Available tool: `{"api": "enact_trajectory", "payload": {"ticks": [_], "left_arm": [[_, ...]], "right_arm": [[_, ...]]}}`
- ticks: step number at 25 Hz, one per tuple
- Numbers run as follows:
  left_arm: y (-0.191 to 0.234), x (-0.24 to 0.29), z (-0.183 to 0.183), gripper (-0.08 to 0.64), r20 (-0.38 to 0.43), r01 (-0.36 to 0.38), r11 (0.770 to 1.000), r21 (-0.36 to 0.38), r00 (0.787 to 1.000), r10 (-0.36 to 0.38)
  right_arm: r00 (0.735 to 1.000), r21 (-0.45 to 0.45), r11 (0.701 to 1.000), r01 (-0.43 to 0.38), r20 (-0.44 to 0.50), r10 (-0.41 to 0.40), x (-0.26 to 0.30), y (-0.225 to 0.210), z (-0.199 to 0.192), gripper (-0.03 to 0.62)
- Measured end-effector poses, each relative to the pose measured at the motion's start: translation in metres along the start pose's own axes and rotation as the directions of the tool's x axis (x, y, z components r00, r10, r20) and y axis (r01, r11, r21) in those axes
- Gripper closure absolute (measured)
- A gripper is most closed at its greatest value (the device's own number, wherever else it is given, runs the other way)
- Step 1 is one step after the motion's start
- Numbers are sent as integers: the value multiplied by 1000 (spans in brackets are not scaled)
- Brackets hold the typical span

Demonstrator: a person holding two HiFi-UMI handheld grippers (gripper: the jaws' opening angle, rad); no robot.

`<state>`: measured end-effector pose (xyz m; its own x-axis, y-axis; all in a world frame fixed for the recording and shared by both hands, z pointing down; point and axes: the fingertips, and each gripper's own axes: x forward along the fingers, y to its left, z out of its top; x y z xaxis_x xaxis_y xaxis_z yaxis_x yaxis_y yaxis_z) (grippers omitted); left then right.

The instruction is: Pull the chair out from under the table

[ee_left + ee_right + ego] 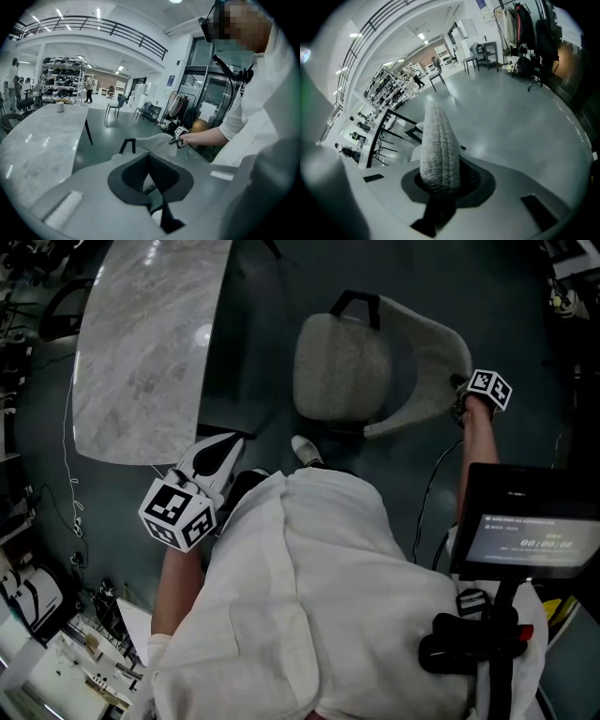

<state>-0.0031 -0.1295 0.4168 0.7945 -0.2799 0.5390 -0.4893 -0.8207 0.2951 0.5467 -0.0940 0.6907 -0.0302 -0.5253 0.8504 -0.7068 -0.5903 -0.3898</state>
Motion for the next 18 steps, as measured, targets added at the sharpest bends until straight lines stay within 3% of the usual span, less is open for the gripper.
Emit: {"api": "enact_trajectory", "payload": {"ticks": [14,18], "left_arm": [[-8,11,-3,552,-13,34,999,-4,999,-34],[-10,12,-2,552,1,52,999,6,999,-52]], "right_arm": [[999,-47,999,2,-40,-4,0,-16,-1,520],[999,-79,996,28,-43,-31,0,-16,-2,474]]}}
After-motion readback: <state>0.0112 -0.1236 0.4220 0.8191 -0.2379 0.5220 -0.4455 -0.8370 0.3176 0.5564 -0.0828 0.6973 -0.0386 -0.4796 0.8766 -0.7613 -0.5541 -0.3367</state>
